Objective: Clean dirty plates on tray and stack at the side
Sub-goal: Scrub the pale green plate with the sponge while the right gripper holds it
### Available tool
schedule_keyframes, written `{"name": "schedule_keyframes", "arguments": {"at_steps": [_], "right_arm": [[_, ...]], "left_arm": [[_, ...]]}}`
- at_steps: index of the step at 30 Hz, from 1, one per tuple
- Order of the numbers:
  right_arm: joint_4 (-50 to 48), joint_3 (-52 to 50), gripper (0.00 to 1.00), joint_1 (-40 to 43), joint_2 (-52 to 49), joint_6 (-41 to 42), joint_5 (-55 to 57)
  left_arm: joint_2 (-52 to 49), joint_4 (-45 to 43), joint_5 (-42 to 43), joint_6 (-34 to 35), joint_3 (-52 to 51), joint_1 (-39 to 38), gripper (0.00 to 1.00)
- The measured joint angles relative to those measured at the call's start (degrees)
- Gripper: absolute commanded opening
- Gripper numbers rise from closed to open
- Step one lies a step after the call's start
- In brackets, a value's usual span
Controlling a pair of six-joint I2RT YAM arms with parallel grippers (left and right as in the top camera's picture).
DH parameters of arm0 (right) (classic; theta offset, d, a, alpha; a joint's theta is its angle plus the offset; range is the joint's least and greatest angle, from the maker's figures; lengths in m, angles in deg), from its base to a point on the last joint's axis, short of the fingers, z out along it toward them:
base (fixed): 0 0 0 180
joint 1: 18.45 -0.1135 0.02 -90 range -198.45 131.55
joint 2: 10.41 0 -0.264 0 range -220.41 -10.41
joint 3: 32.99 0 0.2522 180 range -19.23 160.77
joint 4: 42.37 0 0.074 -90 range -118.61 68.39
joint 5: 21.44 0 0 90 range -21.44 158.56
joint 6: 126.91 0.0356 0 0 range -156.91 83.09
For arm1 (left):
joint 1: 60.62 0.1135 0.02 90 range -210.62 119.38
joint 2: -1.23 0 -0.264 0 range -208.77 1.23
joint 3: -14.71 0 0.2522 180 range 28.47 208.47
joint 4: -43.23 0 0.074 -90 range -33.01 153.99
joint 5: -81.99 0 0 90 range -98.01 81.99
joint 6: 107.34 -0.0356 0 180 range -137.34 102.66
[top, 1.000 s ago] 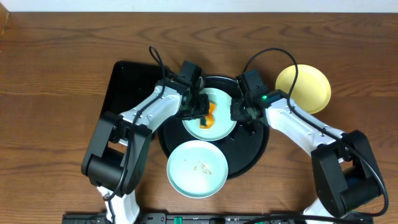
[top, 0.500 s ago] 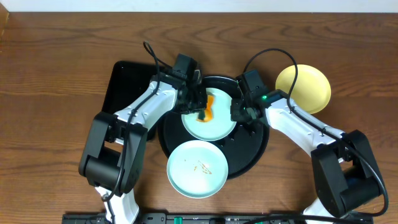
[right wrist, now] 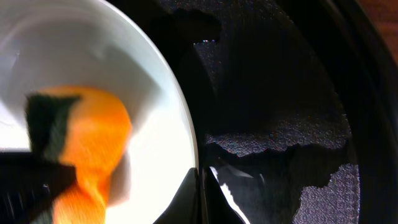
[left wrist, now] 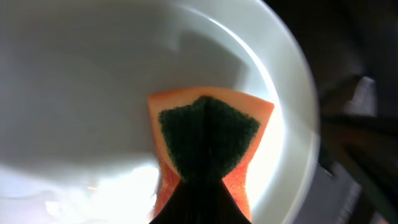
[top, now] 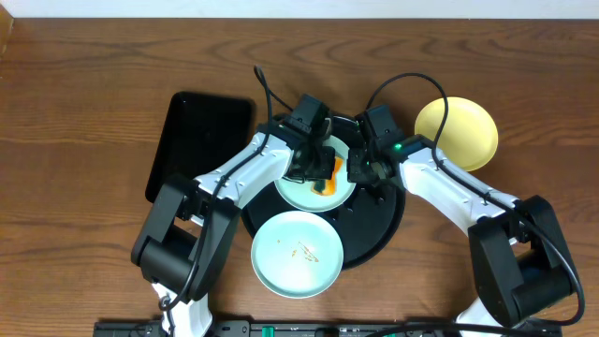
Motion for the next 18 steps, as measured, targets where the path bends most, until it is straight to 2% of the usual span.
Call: {"name": "schedule_keyframes", "arguments": {"at_steps": [7,13,16,18], "right_arm": [[0.1,0.0,0.01,0.0,0.0,0.0,0.0],[0.2,0.0,0.03,0.0,0.0,0.0,0.0],[0.2,0.0,0.22,0.0,0.0,0.5,0.0],[0.1,0.0,0.30,0.0,0.0,0.5,0.0]], "left_arm": [[-0.5,-1.1,-8.6,0.0,0.0,1.5,0.09],[-0.5,-1.9,-11.3,0.0,0.0,6.5,0.08],[-0.5,-1.4,-11.0,0.0,0.0,8.7,0.08],[-0.5,-0.9,-9.3,-0.1,0.0,9.7,0.08]]}}
